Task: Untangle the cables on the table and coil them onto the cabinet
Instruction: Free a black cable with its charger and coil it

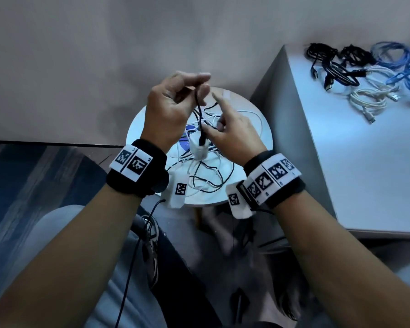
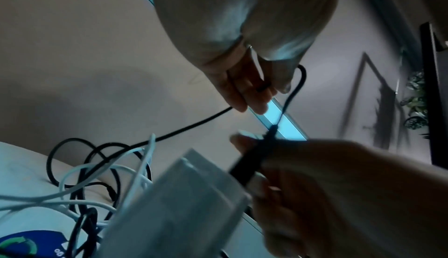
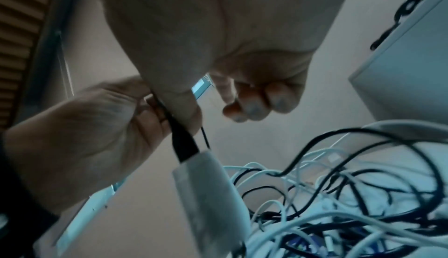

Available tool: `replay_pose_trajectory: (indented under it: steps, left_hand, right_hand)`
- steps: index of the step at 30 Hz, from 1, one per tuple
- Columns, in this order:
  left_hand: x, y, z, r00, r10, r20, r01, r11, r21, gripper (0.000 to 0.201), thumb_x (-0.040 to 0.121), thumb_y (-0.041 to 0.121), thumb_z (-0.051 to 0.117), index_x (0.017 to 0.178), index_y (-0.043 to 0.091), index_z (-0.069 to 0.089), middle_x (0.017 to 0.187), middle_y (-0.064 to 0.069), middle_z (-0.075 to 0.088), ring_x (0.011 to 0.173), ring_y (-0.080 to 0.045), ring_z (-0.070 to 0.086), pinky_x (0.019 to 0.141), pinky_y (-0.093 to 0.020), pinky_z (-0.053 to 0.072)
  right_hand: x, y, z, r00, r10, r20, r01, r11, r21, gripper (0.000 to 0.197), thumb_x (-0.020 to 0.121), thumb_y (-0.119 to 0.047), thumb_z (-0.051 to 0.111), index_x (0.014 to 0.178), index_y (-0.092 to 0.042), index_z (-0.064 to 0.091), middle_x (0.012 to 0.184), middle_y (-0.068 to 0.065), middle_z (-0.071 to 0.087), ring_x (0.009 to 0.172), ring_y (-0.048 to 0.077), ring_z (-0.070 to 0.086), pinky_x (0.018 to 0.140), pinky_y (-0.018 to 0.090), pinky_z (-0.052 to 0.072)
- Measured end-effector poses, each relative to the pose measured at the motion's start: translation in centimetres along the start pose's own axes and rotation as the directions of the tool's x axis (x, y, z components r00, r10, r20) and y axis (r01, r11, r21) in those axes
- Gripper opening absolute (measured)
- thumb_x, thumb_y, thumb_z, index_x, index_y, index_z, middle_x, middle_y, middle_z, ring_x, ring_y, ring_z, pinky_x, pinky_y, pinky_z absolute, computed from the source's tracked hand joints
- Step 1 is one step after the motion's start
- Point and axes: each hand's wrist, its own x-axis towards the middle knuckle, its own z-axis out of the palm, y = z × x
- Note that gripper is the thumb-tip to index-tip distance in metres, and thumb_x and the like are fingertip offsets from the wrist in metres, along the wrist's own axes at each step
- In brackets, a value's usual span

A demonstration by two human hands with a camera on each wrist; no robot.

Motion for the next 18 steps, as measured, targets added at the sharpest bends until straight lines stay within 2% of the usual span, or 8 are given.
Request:
replay_pose_trajectory:
  steps: [2, 4, 6, 7, 9, 11, 15, 18]
  left_hand:
    - [-0.4, 0.5, 0.5, 0.998, -0.018, 0.055, 0.017, 1.0, 0.008, 0.013, 0.091, 0.011, 0.073, 0.103, 0.014, 0.074, 0.091, -0.005, 0.073, 0.082, -0.018, 0.069, 0.083, -0.036, 0.057]
    - [-0.6, 0.7, 0.8, 0.993, -0.002, 0.115, -0.002, 0.999, 0.042, 0.012, 0.088, 0.012, 0.075, 0.099, 0.017, 0.075, 0.094, -0.003, 0.076, 0.088, -0.018, 0.072, 0.088, -0.038, 0.057]
    - [-0.7, 0.7, 0.8, 0.986, 0.04, 0.162, -0.059, 0.992, 0.115, 0.016, 0.089, 0.009, 0.073, 0.104, 0.014, 0.075, 0.101, -0.001, 0.076, 0.093, -0.016, 0.07, 0.091, -0.034, 0.054]
    - [-0.7, 0.5, 0.7, 0.984, 0.073, 0.163, -0.1, 0.981, 0.168, 0.021, 0.09, 0.006, 0.07, 0.109, 0.012, 0.074, 0.108, 0.0, 0.074, 0.099, -0.015, 0.068, 0.092, -0.031, 0.052]
    - [-0.8, -0.6, 0.4, 0.984, 0.115, 0.133, -0.148, 0.951, 0.272, 0.033, 0.091, 0.003, 0.062, 0.123, 0.011, 0.067, 0.121, -0.001, 0.066, 0.112, -0.015, 0.062, 0.098, -0.026, 0.047]
    - [-1.0, -2.3, 0.0, 0.994, 0.046, 0.104, -0.081, 0.929, 0.361, 0.042, 0.091, 0.003, 0.057, 0.132, 0.011, 0.06, 0.128, -0.003, 0.061, 0.117, -0.015, 0.057, 0.103, -0.024, 0.043]
    - [-1.8, -5.3, -0.2, 0.964, -0.195, 0.182, 0.074, 0.852, 0.518, 0.044, 0.098, 0.016, 0.053, 0.141, 0.008, 0.053, 0.138, -0.006, 0.058, 0.126, -0.019, 0.051, 0.101, -0.017, 0.034]
    - [-2.1, -6.5, -0.2, 0.947, -0.266, 0.181, 0.123, 0.82, 0.559, 0.044, 0.101, 0.017, 0.054, 0.144, 0.008, 0.051, 0.145, -0.006, 0.054, 0.135, -0.017, 0.046, 0.104, -0.008, 0.025]
  right_hand:
    - [1.9, -0.3, 0.8, 0.995, -0.006, 0.095, -0.006, 0.993, 0.116, 0.045, 0.091, -0.031, 0.065, 0.132, -0.017, 0.054, 0.085, -0.001, 0.065, 0.076, 0.016, 0.062, 0.07, 0.037, 0.054]
    - [3.4, -0.7, 1.0, 0.994, -0.035, 0.106, 0.024, 0.994, 0.11, 0.034, 0.087, -0.029, 0.053, 0.111, -0.009, 0.065, 0.093, 0.006, 0.071, 0.084, 0.022, 0.067, 0.078, 0.045, 0.057]
    - [4.4, -0.9, 0.3, 0.994, -0.073, 0.085, 0.064, 0.992, 0.106, 0.035, 0.091, -0.019, 0.043, 0.11, -0.007, 0.069, 0.1, 0.006, 0.072, 0.086, 0.019, 0.065, 0.083, 0.04, 0.056]
    - [4.6, -1.0, -0.2, 0.993, -0.083, 0.08, 0.071, 0.987, 0.146, 0.031, 0.097, -0.014, 0.043, 0.111, -0.005, 0.07, 0.099, 0.008, 0.071, 0.081, 0.016, 0.062, 0.079, 0.035, 0.055]
    - [5.1, -0.8, -1.2, 0.99, -0.135, 0.037, 0.121, 0.956, 0.268, 0.023, 0.103, -0.013, 0.049, 0.102, -0.005, 0.07, 0.085, 0.015, 0.069, 0.066, 0.015, 0.056, 0.064, 0.033, 0.051]
    - [5.5, -0.9, -2.0, 0.991, -0.132, -0.002, 0.125, 0.929, 0.35, 0.025, 0.104, -0.018, 0.052, 0.1, -0.002, 0.07, 0.078, 0.015, 0.068, 0.06, 0.017, 0.057, 0.059, 0.035, 0.05]
    - [5.3, -2.0, -3.6, 0.994, -0.106, -0.007, 0.094, 0.846, 0.524, 0.025, 0.105, -0.014, 0.049, 0.104, 0.003, 0.067, 0.078, 0.012, 0.064, 0.059, 0.015, 0.059, 0.053, 0.019, 0.043]
    - [4.5, -3.5, -5.7, 0.989, -0.144, -0.044, 0.138, 0.754, 0.642, 0.025, 0.106, -0.015, 0.046, 0.109, 0.002, 0.065, 0.084, 0.012, 0.066, 0.069, 0.02, 0.064, 0.058, 0.025, 0.043]
